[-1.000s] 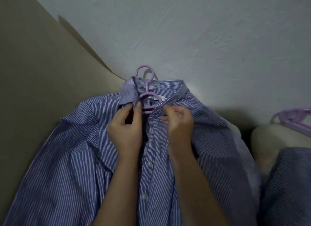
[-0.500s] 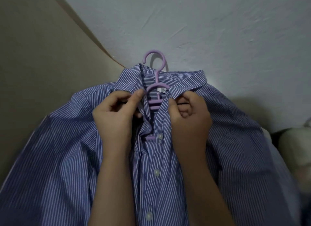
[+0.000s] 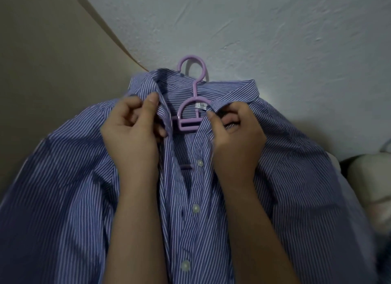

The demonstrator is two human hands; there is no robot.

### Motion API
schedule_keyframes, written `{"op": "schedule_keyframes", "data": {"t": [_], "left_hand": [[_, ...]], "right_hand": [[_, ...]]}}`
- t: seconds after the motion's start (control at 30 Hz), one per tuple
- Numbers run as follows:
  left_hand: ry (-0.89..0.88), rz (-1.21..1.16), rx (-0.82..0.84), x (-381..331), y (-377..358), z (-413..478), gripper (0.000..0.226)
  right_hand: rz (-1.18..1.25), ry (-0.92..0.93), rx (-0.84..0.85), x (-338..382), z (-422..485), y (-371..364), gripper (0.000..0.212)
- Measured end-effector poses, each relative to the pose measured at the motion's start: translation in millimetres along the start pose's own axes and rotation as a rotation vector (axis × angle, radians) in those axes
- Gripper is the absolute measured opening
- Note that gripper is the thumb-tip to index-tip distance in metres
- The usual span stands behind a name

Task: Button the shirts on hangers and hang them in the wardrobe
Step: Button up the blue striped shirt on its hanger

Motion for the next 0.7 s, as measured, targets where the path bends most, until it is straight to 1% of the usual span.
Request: {"op": "schedule_keyframes", "data": {"t": [0.03, 0.1, 0.2, 0.27, 0.33, 0.4, 0.47, 0.5, 0.53, 0.6, 0.7], "left_hand": [[0.054, -0.052, -0.011, 4, 0, 2, 0.017], [0.119, -0.107, 0.036, 10, -4, 3, 0.015], [0.094, -0.028, 0.124, 12, -9, 3, 0.014], [0.083, 0.032, 0.157, 10, -11, 1, 0.015], [0.087, 0.077, 0.172, 8, -10, -1, 0.017], [0.037, 0.199, 0.177, 5, -6, -4, 0.022], [-0.045, 0.41, 0.186, -4, 1, -5, 0.028], [-0.053, 0.489, 0.197, -8, 5, -8, 0.029], [-0.038, 0.534, 0.228, -12, 9, -11, 0.027], [0.012, 0.593, 0.34, -18, 17, -23, 0.023], [0.097, 0.699, 0.527, -13, 24, -50, 0.026]], "right_hand": [[0.029, -0.02, 0.017, -1, 1, 0, 0.01], [0.1, -0.054, 0.063, -1, 1, 0, 0.004], [0.209, -0.09, 0.148, 5, 4, 2, 0.01], [0.2, -0.1, 0.212, 9, 7, 4, 0.011], [0.177, -0.109, 0.291, 12, 9, 8, 0.018], [0.164, -0.132, 0.476, 14, 9, 11, 0.021], [0.095, -0.154, 0.743, 15, 4, 12, 0.02], [0.057, -0.163, 0.852, 14, 1, 13, 0.019], [0.043, -0.172, 0.926, 14, -1, 15, 0.016], [0.049, -0.181, 0.996, 13, -1, 18, 0.006], [-0.051, -0.154, 1.058, 11, -2, 19, 0.007]]}}
Point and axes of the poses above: each hand's wrist, its own z-axis towards the middle knuckle, its own y-axis out of the back of the hand, x = y × z, the point moved 4 cm from there along z, towards the middle knuckle, and after that the axes turned 1 degree about y, right-handed, at the moved point
